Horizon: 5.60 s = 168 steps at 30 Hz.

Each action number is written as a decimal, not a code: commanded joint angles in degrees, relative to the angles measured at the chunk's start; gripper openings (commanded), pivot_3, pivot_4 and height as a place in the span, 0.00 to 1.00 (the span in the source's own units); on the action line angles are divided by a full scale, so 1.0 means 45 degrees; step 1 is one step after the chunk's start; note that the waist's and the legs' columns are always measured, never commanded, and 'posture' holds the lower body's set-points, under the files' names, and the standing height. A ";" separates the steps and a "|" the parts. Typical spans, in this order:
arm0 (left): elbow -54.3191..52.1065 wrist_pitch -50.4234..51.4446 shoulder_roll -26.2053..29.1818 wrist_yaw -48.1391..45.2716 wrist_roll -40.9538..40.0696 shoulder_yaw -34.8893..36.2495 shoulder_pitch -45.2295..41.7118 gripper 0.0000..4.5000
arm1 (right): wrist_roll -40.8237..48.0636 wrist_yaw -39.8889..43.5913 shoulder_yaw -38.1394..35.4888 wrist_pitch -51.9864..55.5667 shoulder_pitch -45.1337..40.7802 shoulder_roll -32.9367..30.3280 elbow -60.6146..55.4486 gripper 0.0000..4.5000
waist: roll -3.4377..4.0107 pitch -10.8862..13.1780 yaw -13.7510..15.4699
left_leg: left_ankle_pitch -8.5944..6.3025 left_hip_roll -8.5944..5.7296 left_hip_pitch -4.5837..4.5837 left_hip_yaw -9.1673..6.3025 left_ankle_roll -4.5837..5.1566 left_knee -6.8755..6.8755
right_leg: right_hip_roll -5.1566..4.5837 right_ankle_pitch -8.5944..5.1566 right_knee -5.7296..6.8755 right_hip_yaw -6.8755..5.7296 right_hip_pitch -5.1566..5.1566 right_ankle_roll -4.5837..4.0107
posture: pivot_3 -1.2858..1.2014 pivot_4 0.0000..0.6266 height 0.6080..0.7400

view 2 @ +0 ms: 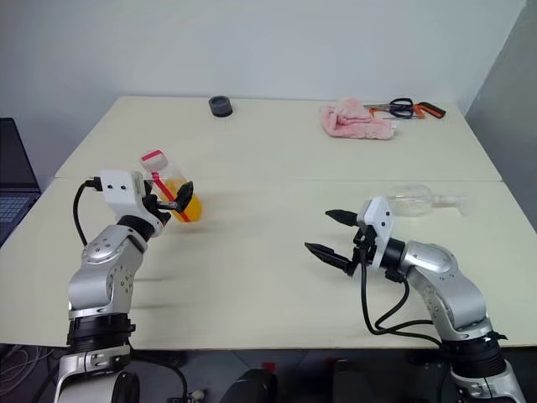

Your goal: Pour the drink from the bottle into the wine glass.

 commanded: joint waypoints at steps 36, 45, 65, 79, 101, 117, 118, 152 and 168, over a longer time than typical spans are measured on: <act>-0.1744 -0.0877 -0.0071 -0.2379 -0.1200 -0.0759 0.0269 0.38 | -0.0278 -0.0382 -0.0366 -0.0210 -0.0261 -0.0036 -0.0734 1.00 | -0.0008 -0.0005 -0.0003 | 0.0004 -0.0012 -0.0110 0.0029 -0.0004 0.0026 | -0.0015 0.0008 0.0072 0.0030 -0.0150 -0.0002 | 0.52 0.24 1.00; -0.2479 -0.0198 0.0290 -0.5349 -0.1850 -0.2670 -0.0014 0.38 | 0.0625 -0.1175 -0.1119 0.1167 -0.0255 -0.0333 -0.2172 1.00 | -0.0008 -0.0005 -0.0007 | 0.0004 -0.0012 -0.0107 0.0034 -0.0004 0.0028 | -0.0014 0.0008 0.0084 0.0035 -0.0150 -0.0002 | 0.52 0.24 1.00; 0.0960 -0.1096 -0.0755 -1.0473 -0.1651 -0.5260 -0.3124 0.38 | 0.1024 -0.4309 -0.0127 0.3750 -0.2517 0.0939 -0.2989 1.00 | -0.0008 -0.0005 -0.0210 | 0.0006 -0.0019 -0.0107 0.0035 0.0002 0.0037 | -0.0012 0.0008 0.0098 0.0034 -0.0152 -0.0003 | 0.52 0.24 1.00; 0.1068 -0.1478 -0.0744 -1.1009 -0.1281 -0.5375 -0.3039 0.38 | 0.0594 -0.4034 0.0382 0.3811 -0.3077 0.1497 -0.2423 1.00 | -0.0008 -0.0006 -0.0314 | 0.0006 -0.0020 -0.0107 0.0033 0.0002 0.0039 | -0.0012 0.0008 0.0109 0.0042 -0.0158 -0.0004 | 0.52 0.24 1.00; 0.1115 -0.1306 -0.0337 -1.2243 -0.1359 -0.5481 -0.3509 0.38 | 0.0078 0.2531 0.1561 0.0132 -0.5315 0.0602 0.1960 0.42 | -0.0008 -0.0006 -0.0335 | 0.0006 -0.0022 -0.0103 0.0049 0.0007 0.0058 | -0.0005 0.0010 0.0121 0.0007 -0.0160 -0.0004 | 0.52 0.24 1.00; 0.1291 -0.1307 -0.0606 -1.1634 -0.1307 -0.5187 -0.3490 0.38 | 0.0416 -0.0518 -0.0517 0.1715 -0.3475 0.0633 -0.1049 0.95 | -0.0009 -0.0006 -0.0310 | 0.0006 -0.0027 -0.0116 0.0032 0.0005 0.0062 | -0.0023 0.0011 0.0119 0.0043 -0.0163 -0.0006 | 0.52 0.24 1.00; 0.1362 -0.1340 -0.0624 -1.1609 -0.1292 -0.5182 -0.3506 0.38 | 0.0339 -0.1005 -0.0577 0.1917 -0.3263 0.0719 -0.1467 0.95 | -0.0008 -0.0006 -0.0312 | 0.0006 -0.0026 -0.0116 0.0028 0.0005 0.0062 | -0.0023 0.0011 0.0121 0.0039 -0.0163 -0.0006 | 0.52 0.24 1.00; 0.2573 -0.2018 -0.0751 -1.1554 -0.0853 -0.5202 -0.3954 0.38 | -0.1905 -0.5861 0.1073 0.2634 -0.1943 0.3534 -0.3060 0.87 | -0.0007 -0.0006 -0.0327 | 0.0006 -0.0027 -0.0111 0.0033 0.0005 0.0070 | -0.0016 0.0011 0.0130 0.0044 -0.0165 -0.0005 | 0.52 0.24 1.00; 0.2102 -0.1704 -0.0657 -1.1884 -0.1076 -0.5315 -0.3942 0.38 | -0.1874 -0.2894 0.1741 0.0431 -0.2924 0.2641 -0.1434 0.41 | -0.0007 -0.0006 -0.0355 | 0.0006 -0.0028 -0.0110 0.0042 0.0006 0.0072 | -0.0012 0.0011 0.0131 0.0039 -0.0165 -0.0005 | 0.52 0.24 1.00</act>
